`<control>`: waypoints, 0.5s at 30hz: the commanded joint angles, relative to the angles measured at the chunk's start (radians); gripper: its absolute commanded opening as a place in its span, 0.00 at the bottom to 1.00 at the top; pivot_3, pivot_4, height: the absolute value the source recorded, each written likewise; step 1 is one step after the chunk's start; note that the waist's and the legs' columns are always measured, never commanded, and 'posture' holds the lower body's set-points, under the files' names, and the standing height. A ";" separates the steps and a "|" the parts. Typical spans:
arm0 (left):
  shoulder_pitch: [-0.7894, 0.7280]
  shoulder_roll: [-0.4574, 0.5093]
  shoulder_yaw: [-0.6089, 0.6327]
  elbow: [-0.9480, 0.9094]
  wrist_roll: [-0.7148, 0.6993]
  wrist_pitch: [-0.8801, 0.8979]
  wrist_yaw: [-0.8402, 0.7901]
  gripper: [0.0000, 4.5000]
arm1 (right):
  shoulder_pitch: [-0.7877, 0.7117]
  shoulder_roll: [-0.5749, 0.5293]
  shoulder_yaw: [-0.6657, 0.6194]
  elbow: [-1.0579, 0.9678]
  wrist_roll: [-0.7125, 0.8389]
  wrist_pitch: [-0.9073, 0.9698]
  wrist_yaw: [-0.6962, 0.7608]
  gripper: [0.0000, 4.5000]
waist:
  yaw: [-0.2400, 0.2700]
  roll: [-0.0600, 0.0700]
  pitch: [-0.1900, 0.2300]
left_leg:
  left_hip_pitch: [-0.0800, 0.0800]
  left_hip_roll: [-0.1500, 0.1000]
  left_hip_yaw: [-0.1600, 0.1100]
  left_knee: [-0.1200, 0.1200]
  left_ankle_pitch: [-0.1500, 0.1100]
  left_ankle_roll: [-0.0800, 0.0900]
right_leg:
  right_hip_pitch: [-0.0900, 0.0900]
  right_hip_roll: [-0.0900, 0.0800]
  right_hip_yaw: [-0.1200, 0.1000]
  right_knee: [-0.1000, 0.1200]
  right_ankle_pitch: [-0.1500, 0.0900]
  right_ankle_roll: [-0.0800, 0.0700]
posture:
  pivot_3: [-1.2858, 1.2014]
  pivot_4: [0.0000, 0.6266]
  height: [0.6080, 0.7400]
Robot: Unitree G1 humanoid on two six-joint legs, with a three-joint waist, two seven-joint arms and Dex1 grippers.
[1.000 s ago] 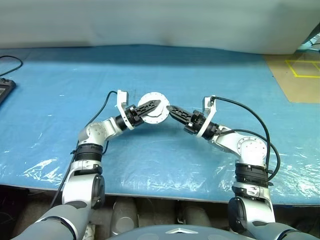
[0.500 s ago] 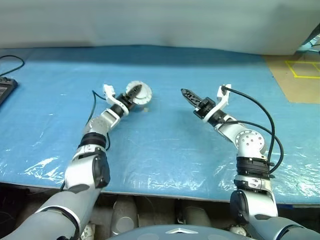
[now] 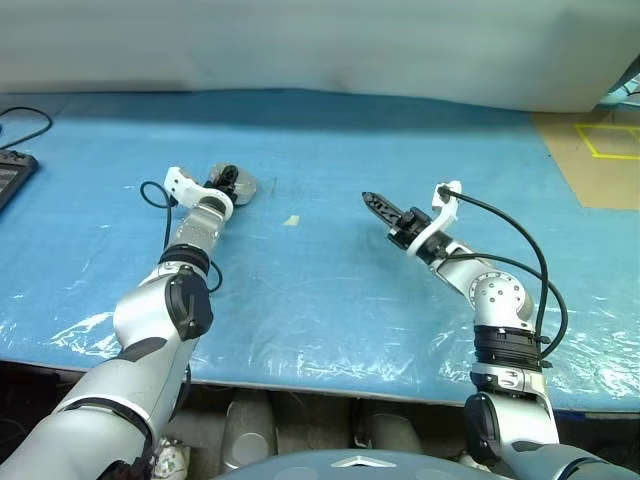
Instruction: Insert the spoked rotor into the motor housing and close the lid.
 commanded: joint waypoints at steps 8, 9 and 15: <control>0.039 0.073 -0.023 -0.092 0.086 -0.180 -0.037 1.00 | -0.029 0.002 -0.029 0.011 0.009 -0.002 -0.023 0.70 | -0.004 0.000 0.000 | 0.001 0.000 0.000 0.001 0.000 0.000 | 0.000 0.000 0.001 0.002 0.000 0.000 | 0.52 0.24 1.00; 0.052 0.078 -0.037 -0.111 0.102 -0.203 -0.060 1.00 | -0.031 0.002 -0.033 0.017 0.014 0.011 -0.033 0.70 | -0.004 0.000 0.000 | 0.001 0.000 0.000 0.001 0.000 0.000 | 0.000 0.000 0.000 0.002 0.000 0.000 | 0.52 0.24 1.00; 0.140 0.035 -0.168 -0.343 0.143 -0.229 -0.355 1.00 | 0.013 -0.012 0.045 -0.013 -0.196 -0.289 0.045 0.70 | 0.002 0.000 0.000 | 0.001 0.000 0.000 0.001 0.000 0.000 | 0.000 -0.001 0.000 0.002 0.000 0.000 | 0.52 0.24 1.00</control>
